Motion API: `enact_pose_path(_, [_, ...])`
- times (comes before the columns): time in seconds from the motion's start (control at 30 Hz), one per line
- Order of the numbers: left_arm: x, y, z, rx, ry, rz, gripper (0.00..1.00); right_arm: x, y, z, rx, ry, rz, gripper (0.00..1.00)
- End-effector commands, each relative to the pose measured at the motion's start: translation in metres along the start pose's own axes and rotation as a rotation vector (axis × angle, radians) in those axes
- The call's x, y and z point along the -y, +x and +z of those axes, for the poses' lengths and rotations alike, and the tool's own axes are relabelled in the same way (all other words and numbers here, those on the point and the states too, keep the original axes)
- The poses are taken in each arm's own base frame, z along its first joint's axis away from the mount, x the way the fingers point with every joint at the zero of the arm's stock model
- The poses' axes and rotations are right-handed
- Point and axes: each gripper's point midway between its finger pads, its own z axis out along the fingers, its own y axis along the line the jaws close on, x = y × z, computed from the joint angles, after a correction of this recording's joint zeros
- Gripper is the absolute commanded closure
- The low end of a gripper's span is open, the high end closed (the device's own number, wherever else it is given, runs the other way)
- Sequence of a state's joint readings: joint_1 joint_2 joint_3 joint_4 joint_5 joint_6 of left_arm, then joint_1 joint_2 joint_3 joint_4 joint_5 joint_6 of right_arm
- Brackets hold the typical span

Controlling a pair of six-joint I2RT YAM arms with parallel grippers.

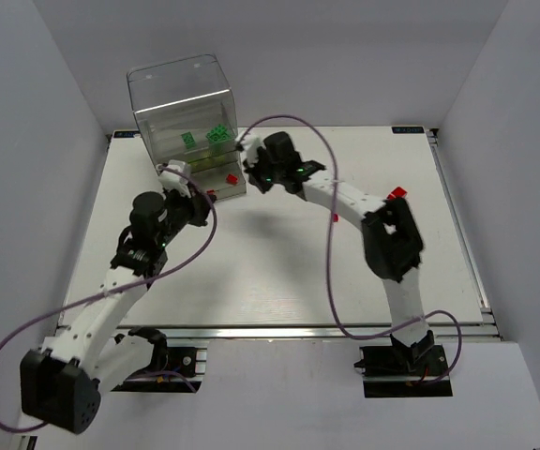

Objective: Sort the legos into containers by color

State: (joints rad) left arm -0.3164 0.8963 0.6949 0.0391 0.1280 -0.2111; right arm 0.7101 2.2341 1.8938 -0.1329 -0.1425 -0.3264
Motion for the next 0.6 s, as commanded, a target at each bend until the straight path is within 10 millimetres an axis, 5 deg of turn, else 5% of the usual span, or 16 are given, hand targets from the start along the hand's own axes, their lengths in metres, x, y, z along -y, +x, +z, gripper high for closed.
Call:
enact_pose_path(0.0, [0.047, 0.019, 0.026, -0.118, 0.263, -0.130, 1.00, 0.038, -0.022, -0.107, 0.065, 0.084, 0.307, 1.00])
enact_pose_path(0.03, [0.054, 0.026, 0.034, -0.166, 0.285, -0.193, 1.00, 0.034, -0.007, -0.123, 0.035, 0.067, 0.351, 1.00])
enact_pose_path(0.07, [0.058, 0.053, 0.050, -0.259, 0.297, -0.239, 0.97, 0.055, 0.022, -0.156, 0.004, 0.119, 0.420, 1.00])
enact_pose_path(0.1, [0.064, 0.060, 0.058, -0.291, 0.308, -0.262, 0.92, 0.057, 0.035, -0.170, -0.021, 0.125, 0.459, 1.00])
enact_pose_path(0.13, [0.070, 0.055, 0.070, -0.293, 0.296, -0.288, 0.85, 0.084, 0.057, -0.198, -0.029, 0.168, 0.545, 1.00])
enact_pose_path(0.17, [0.075, 0.062, 0.079, -0.322, 0.289, -0.298, 0.80, 0.083, 0.055, -0.225, -0.016, 0.182, 0.560, 1.00])
enact_pose_path(0.2, [0.086, 0.093, 0.094, -0.407, 0.270, -0.305, 0.75, 0.077, 0.077, -0.235, -0.044, 0.172, 0.595, 1.00])
enact_pose_path(0.23, [0.093, 0.083, 0.111, -0.410, 0.232, -0.304, 0.69, 0.077, 0.081, -0.249, -0.034, 0.167, 0.603, 1.00])
enact_pose_path(0.27, [0.101, 0.092, 0.121, -0.453, 0.207, -0.300, 0.56, 0.089, 0.086, -0.281, -0.017, 0.219, 0.598, 0.89])
enact_pose_path(0.3, [0.118, 0.127, 0.134, -0.542, 0.190, -0.285, 0.52, 0.082, 0.095, -0.289, -0.032, 0.209, 0.601, 0.71])
enact_pose_path(0.33, [0.126, 0.116, 0.152, -0.538, 0.136, -0.279, 0.50, 0.087, 0.099, -0.307, -0.019, 0.231, 0.604, 0.45])
enact_pose_path(0.37, [0.135, 0.124, 0.162, -0.566, 0.108, -0.267, 0.48, 0.083, 0.090, -0.325, 0.013, 0.250, 0.577, 0.35])
enact_pose_path(0.4, [0.137, 0.158, 0.176, -0.633, 0.058, -0.251, 0.46, 0.082, 0.085, -0.334, 0.042, 0.265, 0.567, 0.29])
enact_pose_path(0.43, [0.151, 0.177, 0.174, -0.694, 0.018, -0.236, 0.45, 0.084, 0.087, -0.353, 0.071, 0.310, 0.567, 0.28])
enact_pose_path(0.47, [0.160, 0.154, 0.198, -0.621, -0.028, -0.223, 0.43, 0.082, 0.084, -0.361, 0.096, 0.326, 0.574, 0.28])
enact_pose_path(0.57, [0.178, 0.174, 0.225, -0.631, -0.134, -0.200, 0.39, 0.091, 0.091, -0.382, 0.138, 0.405, 0.624, 0.32])
